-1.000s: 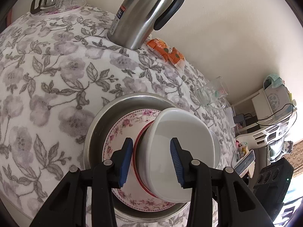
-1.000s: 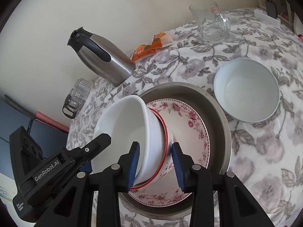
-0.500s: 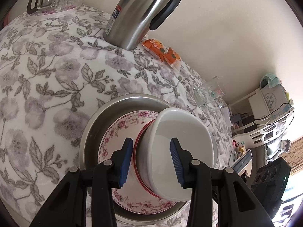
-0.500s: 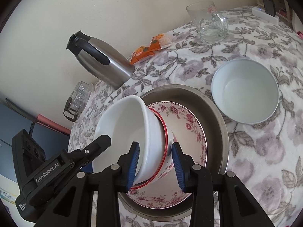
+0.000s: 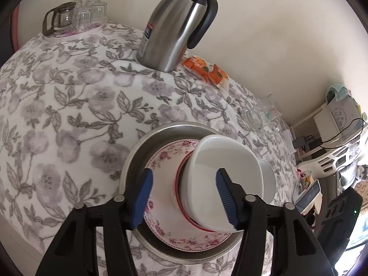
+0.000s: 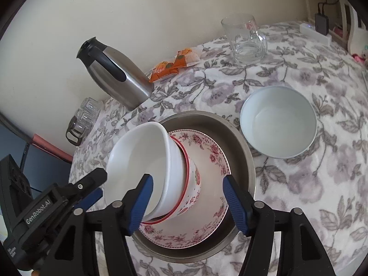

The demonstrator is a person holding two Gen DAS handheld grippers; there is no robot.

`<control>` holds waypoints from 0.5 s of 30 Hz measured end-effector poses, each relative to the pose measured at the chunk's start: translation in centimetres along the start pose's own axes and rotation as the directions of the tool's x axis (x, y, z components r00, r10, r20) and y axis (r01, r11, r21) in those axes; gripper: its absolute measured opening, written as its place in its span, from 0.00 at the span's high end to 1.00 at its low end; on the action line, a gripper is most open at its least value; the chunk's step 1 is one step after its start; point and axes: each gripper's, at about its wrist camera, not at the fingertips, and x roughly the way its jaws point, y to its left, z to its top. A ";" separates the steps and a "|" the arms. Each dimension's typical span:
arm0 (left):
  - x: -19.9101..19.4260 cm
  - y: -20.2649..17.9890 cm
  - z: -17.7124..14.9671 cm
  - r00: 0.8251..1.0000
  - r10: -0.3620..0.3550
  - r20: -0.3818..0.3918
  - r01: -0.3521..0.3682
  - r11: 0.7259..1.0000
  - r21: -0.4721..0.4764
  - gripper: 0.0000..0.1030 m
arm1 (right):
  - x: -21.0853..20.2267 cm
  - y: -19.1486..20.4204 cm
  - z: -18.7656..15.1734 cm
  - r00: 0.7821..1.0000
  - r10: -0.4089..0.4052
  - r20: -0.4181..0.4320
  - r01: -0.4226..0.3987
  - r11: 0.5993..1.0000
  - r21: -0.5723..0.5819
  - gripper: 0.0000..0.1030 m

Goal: Organize plates and bowls
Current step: 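Open both grippers and release the square bowl rim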

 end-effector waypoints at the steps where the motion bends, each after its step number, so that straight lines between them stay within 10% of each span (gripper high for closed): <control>1: -0.1 0.1 0.0 1.000 0.009 0.002 -0.009 1.000 -0.007 0.33 | -0.1 0.2 0.0 1.000 -0.012 0.001 0.012 1.000 -0.013 0.34; 15: -0.1 0.8 -0.3 0.974 0.226 0.029 -0.226 0.974 0.009 0.15 | -0.6 0.4 -0.1 0.994 -0.103 0.034 0.106 0.991 -0.081 0.15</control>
